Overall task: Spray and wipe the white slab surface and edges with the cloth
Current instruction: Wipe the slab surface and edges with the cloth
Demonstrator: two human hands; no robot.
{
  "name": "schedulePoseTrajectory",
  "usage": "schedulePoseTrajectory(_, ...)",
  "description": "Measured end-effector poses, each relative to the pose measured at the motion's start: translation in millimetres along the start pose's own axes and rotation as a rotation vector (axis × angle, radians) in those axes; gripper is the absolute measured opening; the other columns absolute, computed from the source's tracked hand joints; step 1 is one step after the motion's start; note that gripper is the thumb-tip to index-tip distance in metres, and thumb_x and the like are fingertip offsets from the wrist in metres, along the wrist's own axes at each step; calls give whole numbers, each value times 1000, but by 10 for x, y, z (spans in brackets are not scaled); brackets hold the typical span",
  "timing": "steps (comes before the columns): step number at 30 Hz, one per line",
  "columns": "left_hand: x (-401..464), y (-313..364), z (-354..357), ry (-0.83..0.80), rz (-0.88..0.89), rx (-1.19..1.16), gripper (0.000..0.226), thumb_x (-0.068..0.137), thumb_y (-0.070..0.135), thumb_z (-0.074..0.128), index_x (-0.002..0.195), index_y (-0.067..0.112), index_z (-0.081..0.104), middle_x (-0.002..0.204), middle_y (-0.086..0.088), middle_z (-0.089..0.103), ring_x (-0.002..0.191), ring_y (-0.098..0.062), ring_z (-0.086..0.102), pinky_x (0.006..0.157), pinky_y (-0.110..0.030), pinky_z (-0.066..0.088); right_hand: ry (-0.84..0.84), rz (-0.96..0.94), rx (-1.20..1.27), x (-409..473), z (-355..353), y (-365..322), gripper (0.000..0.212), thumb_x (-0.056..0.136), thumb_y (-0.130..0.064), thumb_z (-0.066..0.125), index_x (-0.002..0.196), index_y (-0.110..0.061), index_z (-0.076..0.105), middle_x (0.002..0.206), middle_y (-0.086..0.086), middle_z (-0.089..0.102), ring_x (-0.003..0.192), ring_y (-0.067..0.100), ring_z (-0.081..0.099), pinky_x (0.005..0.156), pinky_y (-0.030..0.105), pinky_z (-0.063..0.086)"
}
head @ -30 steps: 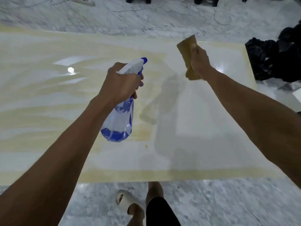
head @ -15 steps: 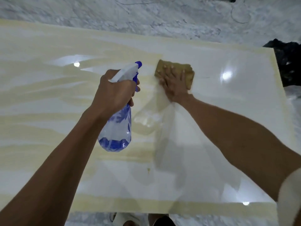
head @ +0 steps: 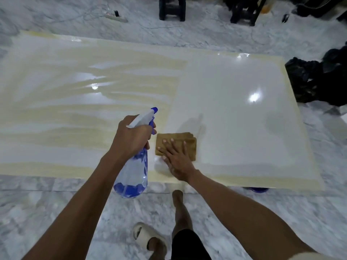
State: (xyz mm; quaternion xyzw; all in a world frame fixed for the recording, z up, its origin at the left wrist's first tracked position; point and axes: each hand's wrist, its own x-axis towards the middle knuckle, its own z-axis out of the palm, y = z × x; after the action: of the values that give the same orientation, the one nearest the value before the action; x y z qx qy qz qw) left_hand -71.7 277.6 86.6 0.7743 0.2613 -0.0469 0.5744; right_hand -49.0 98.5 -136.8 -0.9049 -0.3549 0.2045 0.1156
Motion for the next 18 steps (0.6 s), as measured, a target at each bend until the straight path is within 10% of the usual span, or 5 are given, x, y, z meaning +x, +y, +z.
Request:
schedulePoseTrajectory(5,-421,-94,-145,18,2,-8,18,83,10,57,83,-5,67,55,1,62,43,-20,53,51,-30,50,-115,97,280,-309,-134,-672,55,107,-44,13,156,-26,29,164,-1,25,153,18,16,125,42,3)
schedulePoseTrajectory(7,-442,-9,-204,12,6,-27,28,78,18,57,84,-7,67,65,-12,64,43,-21,54,53,-33,49,19,232,515,-316,-456,-746,51,106,-48,26,141,-25,56,136,7,62,124,16,54,100,18,39)
schedulePoseTrajectory(9,-357,101,-232,5,18,-1,28,78,19,55,82,-7,66,76,-23,69,42,-21,55,52,-30,49,140,340,831,-176,-810,-621,55,105,-49,33,120,-8,66,101,12,68,91,20,59,68,14,42)
schedulePoseTrajectory(13,97,429,-262,6,76,21,27,90,14,54,86,-11,66,85,-26,72,40,-20,54,52,-29,49,267,532,1221,480,-1630,117,57,102,-53,41,129,-7,62,129,11,65,117,27,62,105,45,49)
schedulePoseTrajectory(18,912,763,-260,-13,107,-4,25,82,21,55,69,2,65,76,-19,68,41,-21,55,47,-27,49,439,429,880,1327,-2651,935,46,105,-50,31,116,-16,61,103,4,66,90,18,61,80,31,50)
